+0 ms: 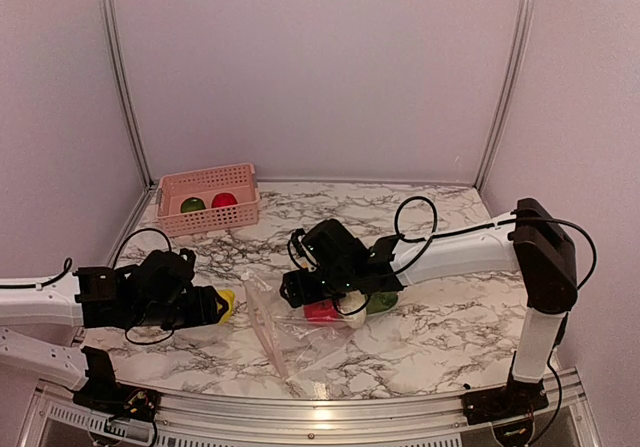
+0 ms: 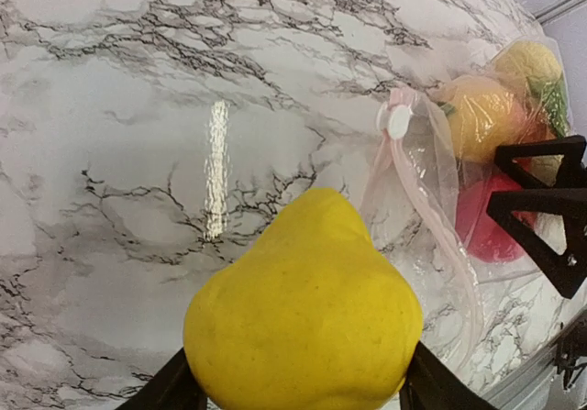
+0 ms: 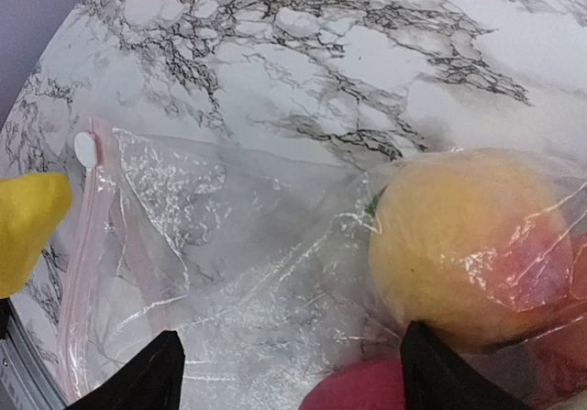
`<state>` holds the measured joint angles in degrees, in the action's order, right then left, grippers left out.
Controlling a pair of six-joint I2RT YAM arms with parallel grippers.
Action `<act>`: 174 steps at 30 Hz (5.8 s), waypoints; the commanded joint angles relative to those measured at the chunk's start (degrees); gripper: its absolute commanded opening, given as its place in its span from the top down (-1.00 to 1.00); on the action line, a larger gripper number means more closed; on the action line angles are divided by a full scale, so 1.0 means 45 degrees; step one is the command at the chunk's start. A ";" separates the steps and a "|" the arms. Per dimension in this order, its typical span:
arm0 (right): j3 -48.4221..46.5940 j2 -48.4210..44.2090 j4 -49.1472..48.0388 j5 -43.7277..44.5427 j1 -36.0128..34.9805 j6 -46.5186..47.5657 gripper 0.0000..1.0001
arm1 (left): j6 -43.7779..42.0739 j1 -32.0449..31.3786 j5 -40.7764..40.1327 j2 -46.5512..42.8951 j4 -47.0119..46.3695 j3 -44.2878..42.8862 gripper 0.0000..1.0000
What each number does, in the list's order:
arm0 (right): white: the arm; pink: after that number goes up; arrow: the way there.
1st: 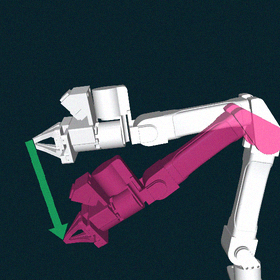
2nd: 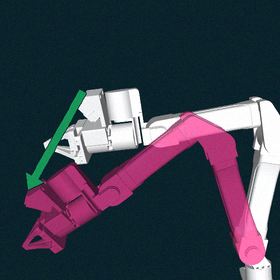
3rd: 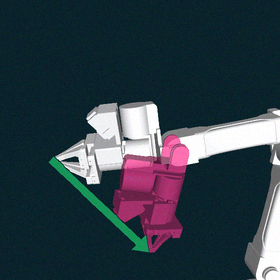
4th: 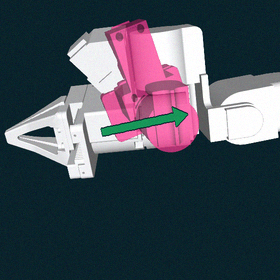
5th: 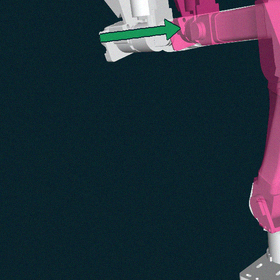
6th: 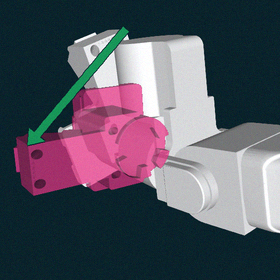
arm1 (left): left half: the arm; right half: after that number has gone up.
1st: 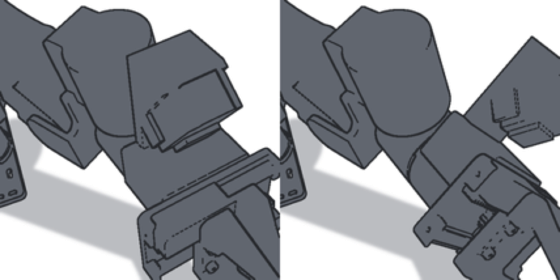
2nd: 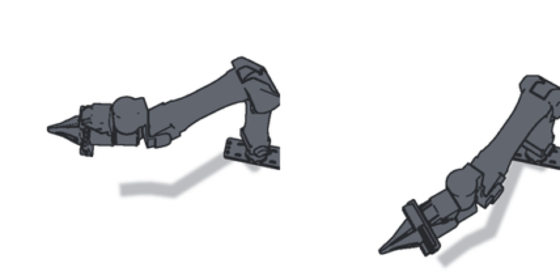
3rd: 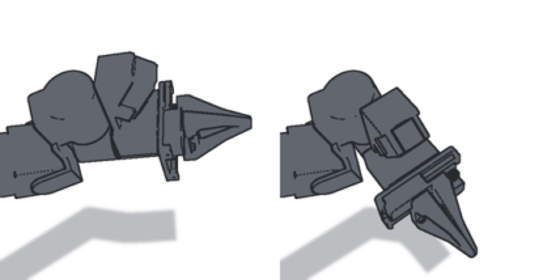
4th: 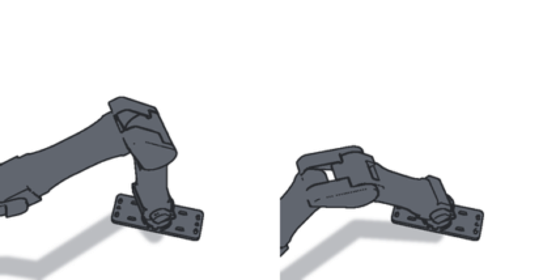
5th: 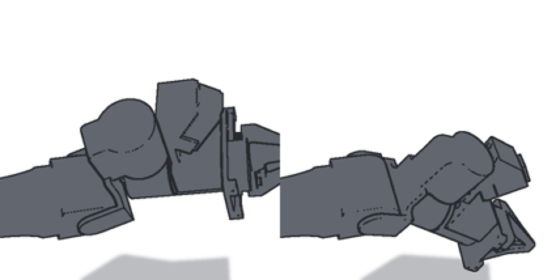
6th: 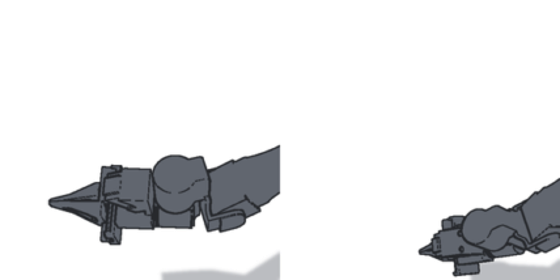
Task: Open the zip-top bag and remove the fake food
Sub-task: Place the fake fruit in the bin, then pick up the fake fruit from the zipper food storage bag.
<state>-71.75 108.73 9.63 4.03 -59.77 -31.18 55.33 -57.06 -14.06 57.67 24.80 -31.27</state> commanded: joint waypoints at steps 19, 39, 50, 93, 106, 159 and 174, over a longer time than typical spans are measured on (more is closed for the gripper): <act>-0.0363 -0.2239 0.1921 0.1370 -0.0487 0.0402 -0.63 | -0.4843 0.7609 -0.0364 0.5246 -0.1876 -0.7370 0.21; 0.1178 -0.4536 0.2535 0.2174 -0.0537 -0.0212 -0.64 | -0.5556 1.0342 0.1953 1.2206 -0.1492 -1.2874 -0.05; 0.1253 -0.4522 0.2547 0.2229 -0.0546 -0.0184 -0.67 | -0.5857 1.0394 0.2132 1.2028 -0.1100 -1.3196 -0.98; 0.1051 -0.2659 0.1684 0.2131 -0.0527 -0.0191 -0.20 | 0.0043 0.4161 0.3920 0.2282 -0.6015 0.1283 0.31; 0.0174 -0.1772 0.2026 0.2578 -0.0336 -0.0172 0.13 | 0.1892 0.1497 0.4291 0.4939 -0.9282 0.1328 0.61; -0.0431 -0.0110 0.2786 0.2199 -0.0725 0.0586 -0.25 | 0.1363 0.0394 0.5502 0.6142 -1.2134 0.1017 -0.13; -0.0391 -0.1353 0.3533 0.2493 -0.0812 0.0175 0.44 | 0.1210 0.0327 0.5751 0.6510 -1.2567 0.0813 -0.20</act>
<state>-72.44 104.95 24.29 15.86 -62.54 -30.02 61.87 -55.11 10.81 86.43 -29.78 -26.22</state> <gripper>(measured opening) 0.289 0.594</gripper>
